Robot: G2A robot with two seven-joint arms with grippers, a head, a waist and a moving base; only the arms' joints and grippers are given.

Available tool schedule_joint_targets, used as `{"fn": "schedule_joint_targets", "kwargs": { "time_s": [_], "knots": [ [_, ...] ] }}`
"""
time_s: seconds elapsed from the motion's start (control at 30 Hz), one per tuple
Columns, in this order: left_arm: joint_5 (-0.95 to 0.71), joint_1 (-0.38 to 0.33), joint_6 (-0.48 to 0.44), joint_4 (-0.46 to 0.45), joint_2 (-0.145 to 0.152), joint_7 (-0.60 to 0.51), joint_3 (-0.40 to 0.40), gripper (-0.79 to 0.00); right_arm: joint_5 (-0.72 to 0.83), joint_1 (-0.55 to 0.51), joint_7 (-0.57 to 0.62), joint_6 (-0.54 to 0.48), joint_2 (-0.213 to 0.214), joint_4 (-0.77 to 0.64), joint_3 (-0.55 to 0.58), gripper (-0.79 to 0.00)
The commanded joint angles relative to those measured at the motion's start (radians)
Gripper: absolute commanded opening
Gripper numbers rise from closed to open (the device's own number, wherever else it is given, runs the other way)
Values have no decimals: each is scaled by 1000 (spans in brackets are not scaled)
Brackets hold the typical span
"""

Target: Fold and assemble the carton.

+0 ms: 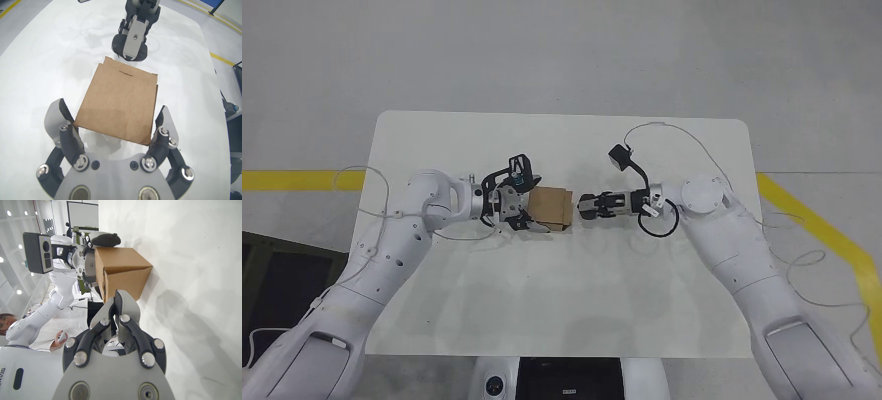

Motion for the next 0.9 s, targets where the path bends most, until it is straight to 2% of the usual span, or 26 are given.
{"fn": "schedule_joint_targets", "kwargs": {
  "time_s": [0.0,0.4,0.87],
  "knots": [
    [2,-1,0,0,-1,1,1,0,3,-1,1,7,-4,-12,-11,-785],
    [6,-2,0,1,-2,5,2,0,19,42,12,-8,-32,12,-70,-785],
    [-6,-4,0,0,-1,0,9,0,39,61,9,-36,-47,56,-85,-785]
  ]
}}
